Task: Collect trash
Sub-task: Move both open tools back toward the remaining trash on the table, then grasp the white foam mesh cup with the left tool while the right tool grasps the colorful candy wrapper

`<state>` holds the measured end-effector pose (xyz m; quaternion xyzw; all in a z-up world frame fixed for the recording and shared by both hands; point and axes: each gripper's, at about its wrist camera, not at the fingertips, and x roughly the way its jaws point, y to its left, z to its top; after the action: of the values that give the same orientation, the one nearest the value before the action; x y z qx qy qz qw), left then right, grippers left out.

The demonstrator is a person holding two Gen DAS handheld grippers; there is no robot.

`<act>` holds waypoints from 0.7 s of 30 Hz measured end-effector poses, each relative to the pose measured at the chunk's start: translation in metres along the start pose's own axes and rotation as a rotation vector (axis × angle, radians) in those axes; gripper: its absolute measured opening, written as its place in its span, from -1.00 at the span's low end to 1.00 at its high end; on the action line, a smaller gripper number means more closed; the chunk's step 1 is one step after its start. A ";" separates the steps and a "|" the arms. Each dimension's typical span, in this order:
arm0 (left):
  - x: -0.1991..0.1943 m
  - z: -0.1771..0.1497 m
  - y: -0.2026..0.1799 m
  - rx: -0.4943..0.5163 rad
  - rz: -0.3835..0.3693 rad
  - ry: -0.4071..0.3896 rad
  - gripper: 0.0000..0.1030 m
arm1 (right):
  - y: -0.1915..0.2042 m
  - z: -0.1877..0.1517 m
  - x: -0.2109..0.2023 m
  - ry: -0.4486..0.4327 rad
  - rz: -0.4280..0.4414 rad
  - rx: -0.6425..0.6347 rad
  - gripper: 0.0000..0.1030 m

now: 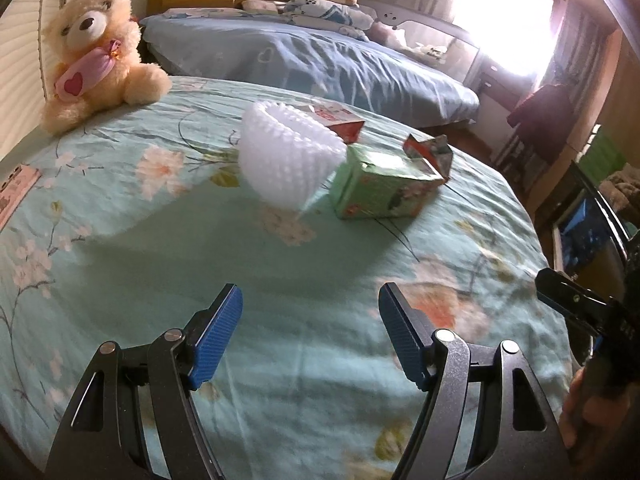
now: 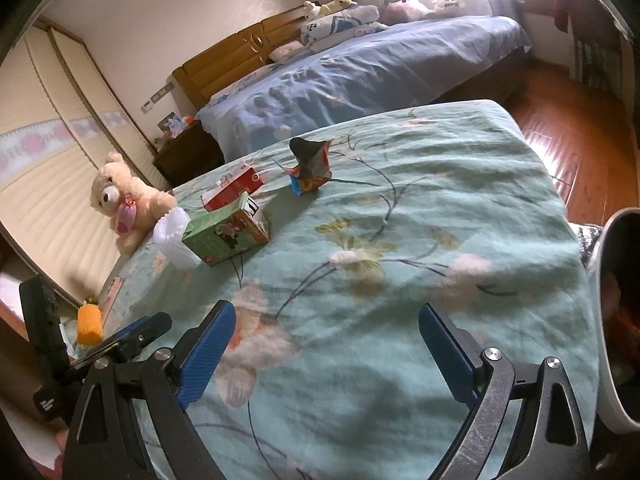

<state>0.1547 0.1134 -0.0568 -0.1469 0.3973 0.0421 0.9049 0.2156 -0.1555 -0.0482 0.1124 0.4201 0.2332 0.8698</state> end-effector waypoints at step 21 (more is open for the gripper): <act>0.035 0.051 0.023 -0.013 0.065 -0.015 0.40 | 0.007 0.058 0.069 0.020 -0.020 -0.023 0.80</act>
<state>0.2106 0.1489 -0.0550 -0.1396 0.3948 0.0752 0.9050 0.2962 -0.1145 -0.0563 0.0957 0.4270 0.2304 0.8691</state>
